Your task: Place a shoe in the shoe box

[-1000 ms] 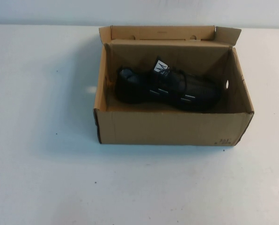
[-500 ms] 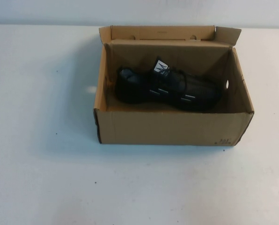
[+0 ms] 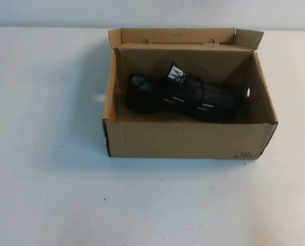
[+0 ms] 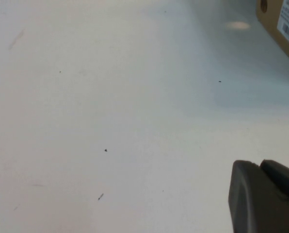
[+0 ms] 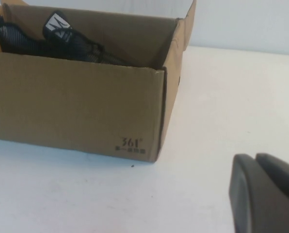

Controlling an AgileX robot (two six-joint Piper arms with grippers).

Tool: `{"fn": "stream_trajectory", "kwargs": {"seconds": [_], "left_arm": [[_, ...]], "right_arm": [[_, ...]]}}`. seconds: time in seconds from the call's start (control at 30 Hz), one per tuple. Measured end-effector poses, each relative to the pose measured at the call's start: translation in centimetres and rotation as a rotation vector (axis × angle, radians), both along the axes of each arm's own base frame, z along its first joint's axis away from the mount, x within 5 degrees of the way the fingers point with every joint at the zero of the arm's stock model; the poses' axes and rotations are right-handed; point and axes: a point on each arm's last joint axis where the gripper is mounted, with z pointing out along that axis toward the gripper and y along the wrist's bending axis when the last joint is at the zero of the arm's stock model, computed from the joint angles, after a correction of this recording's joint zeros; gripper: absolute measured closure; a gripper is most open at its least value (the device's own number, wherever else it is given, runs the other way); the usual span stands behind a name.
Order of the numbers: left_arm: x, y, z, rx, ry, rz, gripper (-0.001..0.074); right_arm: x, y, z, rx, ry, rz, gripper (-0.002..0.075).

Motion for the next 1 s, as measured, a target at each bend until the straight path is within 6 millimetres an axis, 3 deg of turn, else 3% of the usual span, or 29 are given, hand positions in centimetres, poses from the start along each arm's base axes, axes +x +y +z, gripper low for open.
{"fn": "stream_trajectory", "kwargs": {"seconds": [0.43, 1.0], "left_arm": [[0.0, 0.0, 0.0, 0.002, 0.000, -0.001, 0.0735], [0.0, 0.0, 0.0, 0.006, -0.001, -0.002, 0.0736]], "right_arm": [[0.0, -0.4, -1.2, 0.067, 0.160, -0.061, 0.0742], [0.0, -0.6, -1.3, 0.099, 0.177, -0.089, 0.0742]]}}
